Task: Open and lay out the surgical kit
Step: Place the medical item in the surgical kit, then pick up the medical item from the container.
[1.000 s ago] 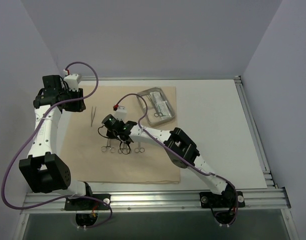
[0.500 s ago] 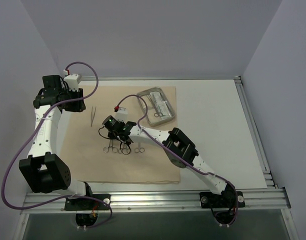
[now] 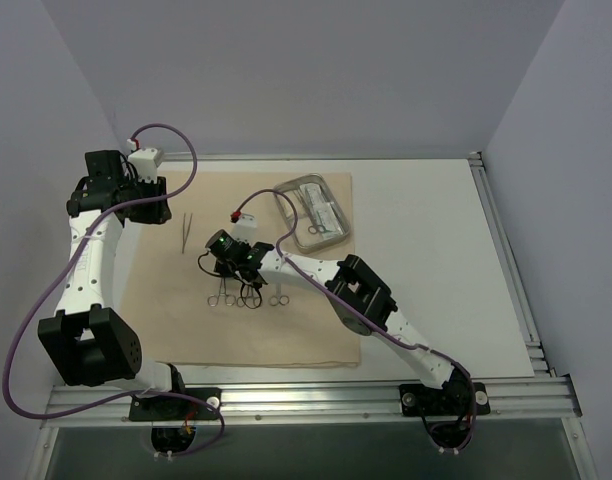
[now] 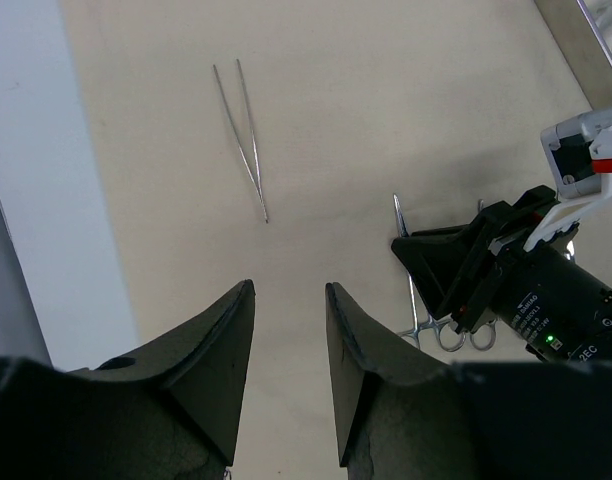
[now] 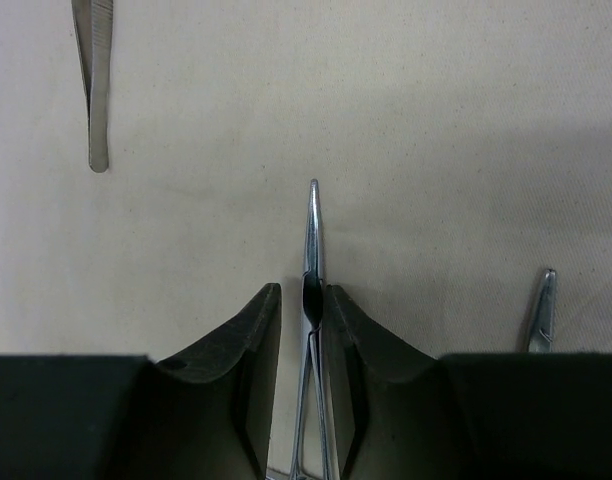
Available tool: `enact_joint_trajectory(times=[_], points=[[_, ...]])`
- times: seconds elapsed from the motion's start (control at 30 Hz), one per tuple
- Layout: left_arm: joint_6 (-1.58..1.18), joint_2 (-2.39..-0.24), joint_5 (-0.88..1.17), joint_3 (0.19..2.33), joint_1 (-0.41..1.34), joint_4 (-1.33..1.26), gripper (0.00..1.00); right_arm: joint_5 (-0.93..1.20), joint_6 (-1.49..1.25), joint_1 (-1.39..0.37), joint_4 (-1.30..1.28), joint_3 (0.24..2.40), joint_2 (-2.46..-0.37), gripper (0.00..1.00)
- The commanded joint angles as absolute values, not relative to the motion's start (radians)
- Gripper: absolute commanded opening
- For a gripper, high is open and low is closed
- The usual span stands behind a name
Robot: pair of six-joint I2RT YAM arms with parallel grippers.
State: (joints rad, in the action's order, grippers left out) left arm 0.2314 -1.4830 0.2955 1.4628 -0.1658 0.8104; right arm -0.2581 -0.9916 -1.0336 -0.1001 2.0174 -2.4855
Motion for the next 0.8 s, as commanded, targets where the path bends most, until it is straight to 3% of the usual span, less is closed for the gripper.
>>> enact_joint_trajectory(times=[0.0, 0.27, 0.4, 0.6, 0.77], points=[[0.247, -1.471, 0.301, 1.463, -0.17, 0.779, 0.44, -0.298, -1.009, -1.025, -0.098, 1.993, -2.456, 0.21], [0.256, -1.476, 0.301, 1.482, -0.17, 0.802, 0.44, -0.321, -0.853, -1.034, 0.046, 1.921, -2.281, 0.24], [0.261, -1.479, 0.299, 1.502, -0.17, 0.822, 0.44, -0.244, -0.633, -1.003, 0.136, 1.858, -2.155, 0.28], [0.278, -1.491, 0.322, 1.531, -0.17, 0.836, 0.44, -0.045, -0.411, -0.847, 0.035, 1.852, -2.042, 0.28], [0.288, -1.543, 0.344, 1.581, -0.17, 0.874, 0.44, -0.011, -0.261, -0.698, -0.107, 1.867, -2.045, 0.19]])
